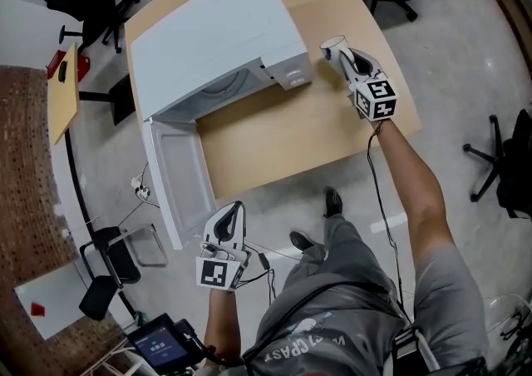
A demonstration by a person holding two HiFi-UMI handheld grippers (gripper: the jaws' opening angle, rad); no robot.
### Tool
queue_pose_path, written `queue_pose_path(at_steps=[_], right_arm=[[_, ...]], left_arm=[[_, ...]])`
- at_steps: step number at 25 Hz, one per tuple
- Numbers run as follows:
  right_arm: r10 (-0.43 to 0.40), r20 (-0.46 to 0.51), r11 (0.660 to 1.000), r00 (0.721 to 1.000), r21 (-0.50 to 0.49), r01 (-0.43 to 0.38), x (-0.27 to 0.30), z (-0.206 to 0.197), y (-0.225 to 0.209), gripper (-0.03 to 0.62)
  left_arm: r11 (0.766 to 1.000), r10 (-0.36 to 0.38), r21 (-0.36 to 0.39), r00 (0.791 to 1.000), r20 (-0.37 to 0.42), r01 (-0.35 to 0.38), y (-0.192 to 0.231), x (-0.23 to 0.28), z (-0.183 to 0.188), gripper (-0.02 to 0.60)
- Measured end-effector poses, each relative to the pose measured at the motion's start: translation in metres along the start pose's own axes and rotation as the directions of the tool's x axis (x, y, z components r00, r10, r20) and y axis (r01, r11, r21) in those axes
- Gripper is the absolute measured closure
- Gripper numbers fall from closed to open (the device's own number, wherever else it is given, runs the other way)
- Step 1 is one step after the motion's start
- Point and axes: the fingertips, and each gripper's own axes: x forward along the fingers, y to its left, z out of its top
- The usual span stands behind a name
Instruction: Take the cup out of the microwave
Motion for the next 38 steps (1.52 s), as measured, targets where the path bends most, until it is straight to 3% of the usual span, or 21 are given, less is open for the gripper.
queue_pose_path(at_steps=[18, 38], right_arm=[[-0.039, 0.074, 0.999, 0.997, 0.017, 0.038, 0.062, -0.008, -0.007, 0.528], [-0.084, 0.139, 0.996, 0.987, -0.012, 0.086, 0.055, -0.028, -0.005, 0.528]], left_arm=[[0.998, 0.01, -0.061, 0.999, -0.046, -0.013, 0.01, 0.016, -0.027, 0.555], [0.995, -0.03, -0.1, 0.996, -0.082, 0.022, 0.022, 0.039, -0.045, 0.555]])
